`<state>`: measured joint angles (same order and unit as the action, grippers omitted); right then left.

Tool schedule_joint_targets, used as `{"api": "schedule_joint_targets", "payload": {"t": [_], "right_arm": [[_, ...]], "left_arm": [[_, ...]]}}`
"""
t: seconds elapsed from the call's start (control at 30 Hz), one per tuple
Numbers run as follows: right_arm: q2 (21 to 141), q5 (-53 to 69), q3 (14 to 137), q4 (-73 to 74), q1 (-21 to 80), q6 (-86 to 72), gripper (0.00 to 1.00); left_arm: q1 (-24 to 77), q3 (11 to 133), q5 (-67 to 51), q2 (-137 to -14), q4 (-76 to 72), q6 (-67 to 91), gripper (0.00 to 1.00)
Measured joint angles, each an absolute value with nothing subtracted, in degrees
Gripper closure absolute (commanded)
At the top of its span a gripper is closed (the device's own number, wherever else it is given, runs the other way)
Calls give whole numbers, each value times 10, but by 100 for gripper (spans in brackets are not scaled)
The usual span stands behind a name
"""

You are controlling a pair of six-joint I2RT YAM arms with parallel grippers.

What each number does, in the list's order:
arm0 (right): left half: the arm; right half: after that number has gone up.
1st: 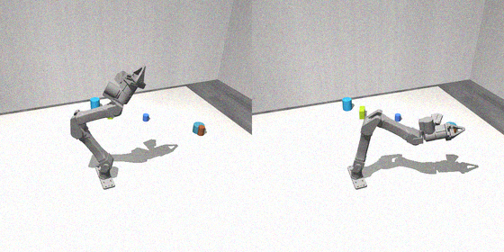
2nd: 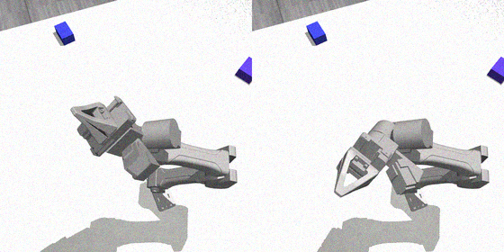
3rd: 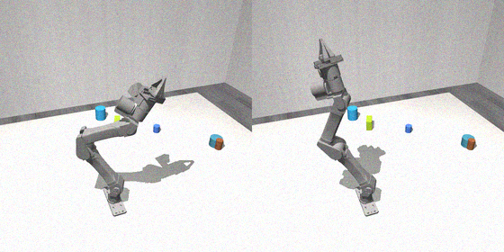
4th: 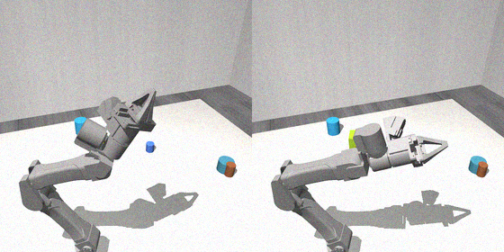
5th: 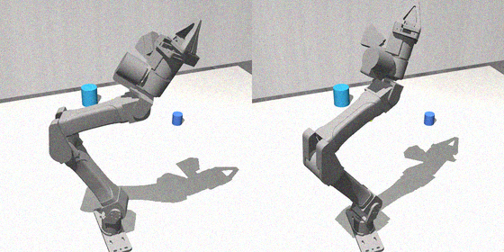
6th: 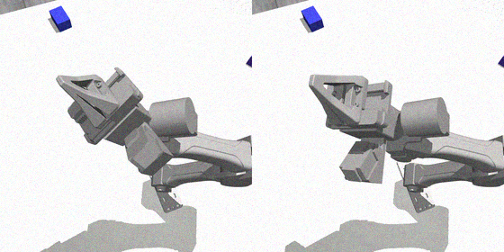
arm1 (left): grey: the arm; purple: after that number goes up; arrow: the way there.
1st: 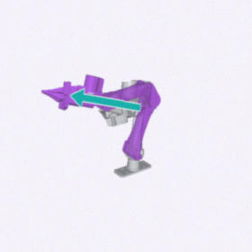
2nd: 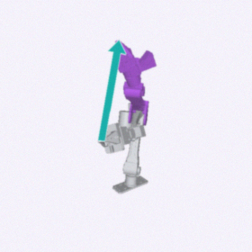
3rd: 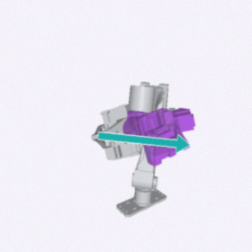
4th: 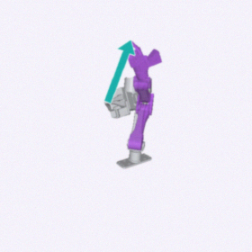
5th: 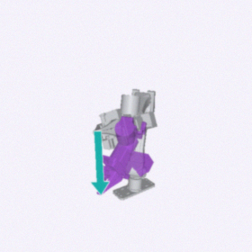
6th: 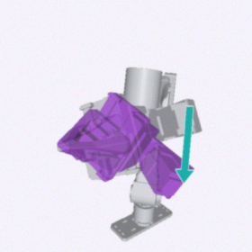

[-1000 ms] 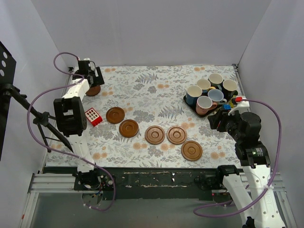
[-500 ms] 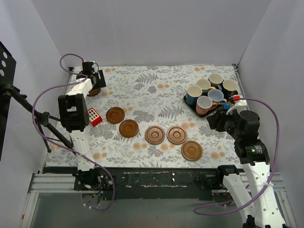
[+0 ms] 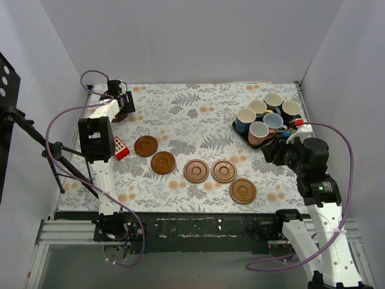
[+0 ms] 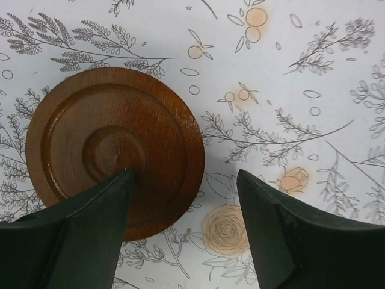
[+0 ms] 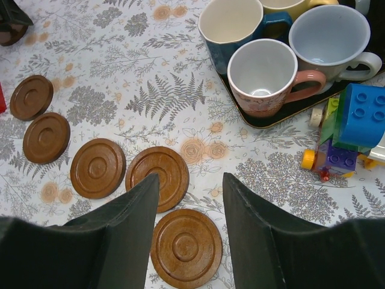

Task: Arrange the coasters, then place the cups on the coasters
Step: Move the coaster to the center of the board.

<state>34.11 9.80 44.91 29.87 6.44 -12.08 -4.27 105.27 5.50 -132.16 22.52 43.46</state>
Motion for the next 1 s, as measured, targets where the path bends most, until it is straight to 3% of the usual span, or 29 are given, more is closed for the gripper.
{"api": "schedule_joint_targets", "payload": {"t": [0.2,0.4,0.6,1.0], "right_arm": [[341,98,453,299,64,-121,46],[341,95,456,299,64,-121,47],[340,90,459,299,64,-121,47],[324,79,460,301,64,-119,47]], "left_arm": [[-43,1049,58,-1330,219,435,32],[-43,1041,60,-1329,203,434,42],[-41,1030,60,-1327,188,433,44],[-15,913,50,-1267,112,438,47]]}}
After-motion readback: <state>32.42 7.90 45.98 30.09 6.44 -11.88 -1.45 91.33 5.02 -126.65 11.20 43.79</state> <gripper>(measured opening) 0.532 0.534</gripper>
